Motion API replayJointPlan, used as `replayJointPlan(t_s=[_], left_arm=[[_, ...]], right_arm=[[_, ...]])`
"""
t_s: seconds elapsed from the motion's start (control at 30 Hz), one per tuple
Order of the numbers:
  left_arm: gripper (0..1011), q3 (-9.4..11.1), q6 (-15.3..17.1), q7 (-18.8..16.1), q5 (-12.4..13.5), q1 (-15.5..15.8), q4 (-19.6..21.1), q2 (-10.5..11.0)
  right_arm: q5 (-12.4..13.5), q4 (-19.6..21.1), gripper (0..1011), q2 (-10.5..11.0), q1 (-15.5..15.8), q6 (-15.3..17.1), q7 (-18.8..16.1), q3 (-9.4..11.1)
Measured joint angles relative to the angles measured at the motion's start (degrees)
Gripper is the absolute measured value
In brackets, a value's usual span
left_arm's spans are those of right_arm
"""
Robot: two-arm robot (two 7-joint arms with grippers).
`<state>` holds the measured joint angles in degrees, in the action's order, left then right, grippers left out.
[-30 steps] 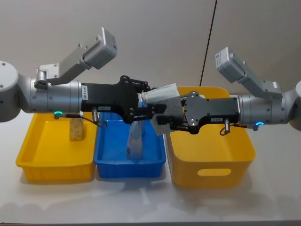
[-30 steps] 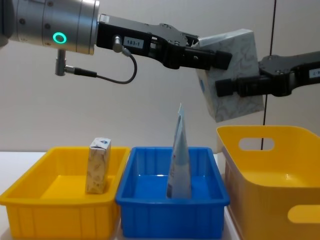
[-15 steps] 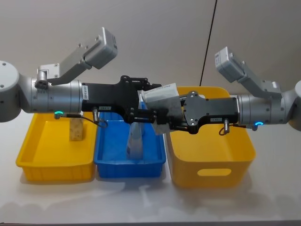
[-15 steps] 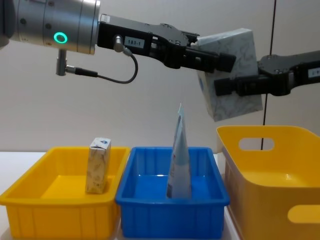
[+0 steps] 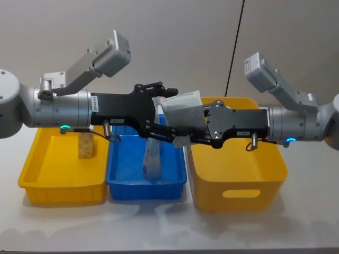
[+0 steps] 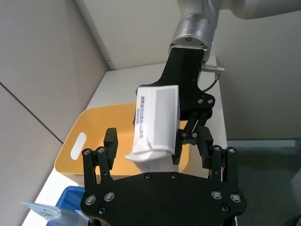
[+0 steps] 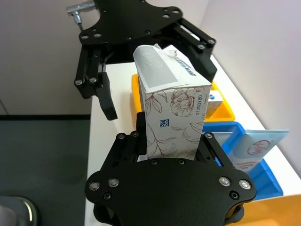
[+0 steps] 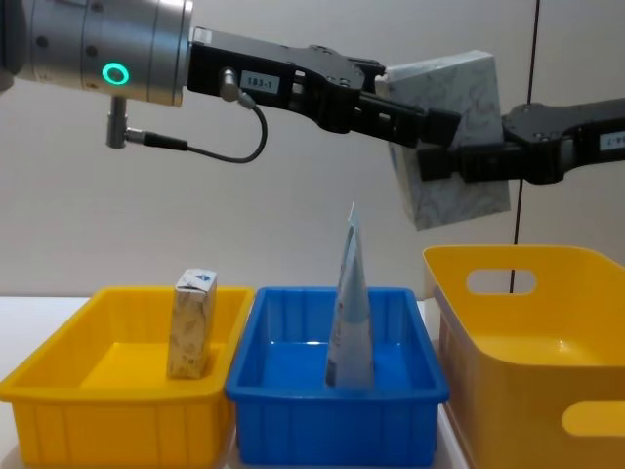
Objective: Bimanual collaborative sorting of washing and personal care products
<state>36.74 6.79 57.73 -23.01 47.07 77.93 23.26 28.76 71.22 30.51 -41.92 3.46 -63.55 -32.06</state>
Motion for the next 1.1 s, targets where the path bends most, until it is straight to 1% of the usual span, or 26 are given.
replayJointPlan(t_s=[0.33,0.43,0.5,0.53,0.63,0.67,0.73,0.77,0.83,0.93,1.1], left_arm=[[1001,-1.73,1.48,-3.86,-1.24,-2.31,1.96,0.84],[1001,-2.57,1.87,-5.39,-1.99,-3.16,2.36,0.97],[1001,-2.88,2.05,-6.03,-2.23,-3.42,2.44,1.01],[1002,-3.01,2.10,-6.21,-2.32,-3.53,2.49,1.03],[1001,-3.53,2.43,-7.32,-2.79,-3.99,2.63,1.08],[1002,-3.74,2.63,-7.81,-3.03,-4.16,2.69,1.10],[1001,-3.99,2.90,-8.59,-3.29,-4.39,2.78,1.11],[1002,-4.08,2.97,-8.80,-3.38,-4.47,2.80,1.11],[1002,-4.21,3.14,-9.22,-3.56,-4.56,2.81,1.11],[1001,-4.34,3.38,-9.72,-3.86,-4.68,2.81,1.08],[1001,-4.35,3.78,-10.34,-4.31,-4.72,2.54,0.99]], right_arm=[[0.01,1.68,352,1.09,2.60,-1.32,5.05,1.54],[-0.06,2.61,353,1.57,4.02,-1.71,7.77,2.43],[-0.12,3.05,353,1.73,4.63,-1.81,8.81,2.74],[-0.17,3.46,353,1.88,5.21,-1.94,10.12,3.02],[-0.22,4.15,353,2.10,6.17,-2.06,11.88,3.50],[-0.32,4.87,353,2.29,7.06,-2.14,13.85,4.02],[-0.35,5.17,353,2.36,7.43,-2.16,14.51,4.24],[-0.44,5.63,353,2.47,8.05,-2.18,15.70,4.55],[-0.55,6.11,353,2.55,8.63,-2.18,16.95,4.82],[-0.88,7.46,353,2.69,10.21,-2.13,20.24,5.54],[-1.37,9.16,353,2.72,12.02,-1.66,24.06,6.44]])
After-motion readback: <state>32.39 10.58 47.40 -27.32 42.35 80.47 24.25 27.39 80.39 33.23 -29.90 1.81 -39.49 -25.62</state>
